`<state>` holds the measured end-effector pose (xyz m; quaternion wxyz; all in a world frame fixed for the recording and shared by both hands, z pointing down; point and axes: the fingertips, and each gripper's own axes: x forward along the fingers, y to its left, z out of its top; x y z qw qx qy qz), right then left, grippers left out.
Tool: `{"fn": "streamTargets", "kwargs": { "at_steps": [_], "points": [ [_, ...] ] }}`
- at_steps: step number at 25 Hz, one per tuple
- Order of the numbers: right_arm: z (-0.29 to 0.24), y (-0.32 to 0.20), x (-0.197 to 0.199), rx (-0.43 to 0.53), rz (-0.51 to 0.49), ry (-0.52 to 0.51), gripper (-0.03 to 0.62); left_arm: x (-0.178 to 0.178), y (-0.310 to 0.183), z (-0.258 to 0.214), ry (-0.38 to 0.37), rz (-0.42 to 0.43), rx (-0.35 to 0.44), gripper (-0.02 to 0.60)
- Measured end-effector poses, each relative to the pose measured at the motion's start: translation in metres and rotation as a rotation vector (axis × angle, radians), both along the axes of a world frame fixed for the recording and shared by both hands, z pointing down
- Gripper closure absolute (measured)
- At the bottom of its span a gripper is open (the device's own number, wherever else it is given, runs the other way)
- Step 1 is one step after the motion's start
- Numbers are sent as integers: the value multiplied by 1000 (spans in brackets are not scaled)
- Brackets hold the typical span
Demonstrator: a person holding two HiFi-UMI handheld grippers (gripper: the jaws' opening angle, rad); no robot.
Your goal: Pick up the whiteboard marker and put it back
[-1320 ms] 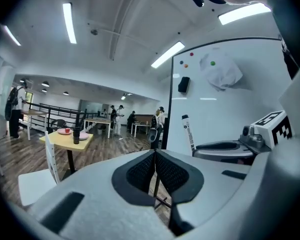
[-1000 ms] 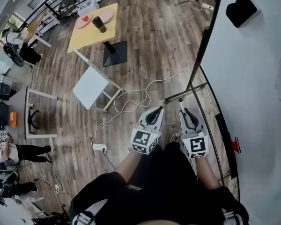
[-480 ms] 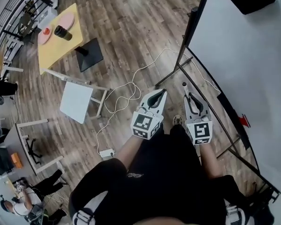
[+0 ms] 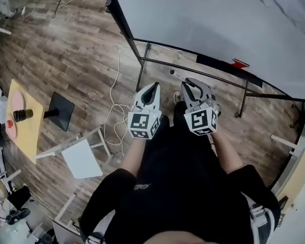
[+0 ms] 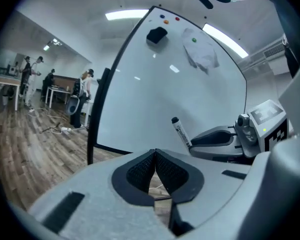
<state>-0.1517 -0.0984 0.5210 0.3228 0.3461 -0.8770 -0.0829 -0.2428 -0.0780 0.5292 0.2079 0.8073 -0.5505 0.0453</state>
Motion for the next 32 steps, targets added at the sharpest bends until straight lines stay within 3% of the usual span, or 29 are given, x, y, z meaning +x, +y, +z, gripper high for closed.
{"fn": "streamTargets", "kwargs": {
  "at_steps": [5, 11, 19, 32],
  "points": [
    [25, -13, 54, 43, 45, 283, 539, 38, -17, 19, 11, 114, -44, 574],
    [62, -41, 105, 66, 1, 602, 539, 63, -45, 28, 15, 134, -59, 574],
    [109, -86, 149, -32, -57, 767, 539, 97, -87, 47, 6, 155, -113, 574],
    [164, -111, 166, -132, -142, 801, 539, 100, -106, 68, -30, 111, -178, 574]
  ]
}}
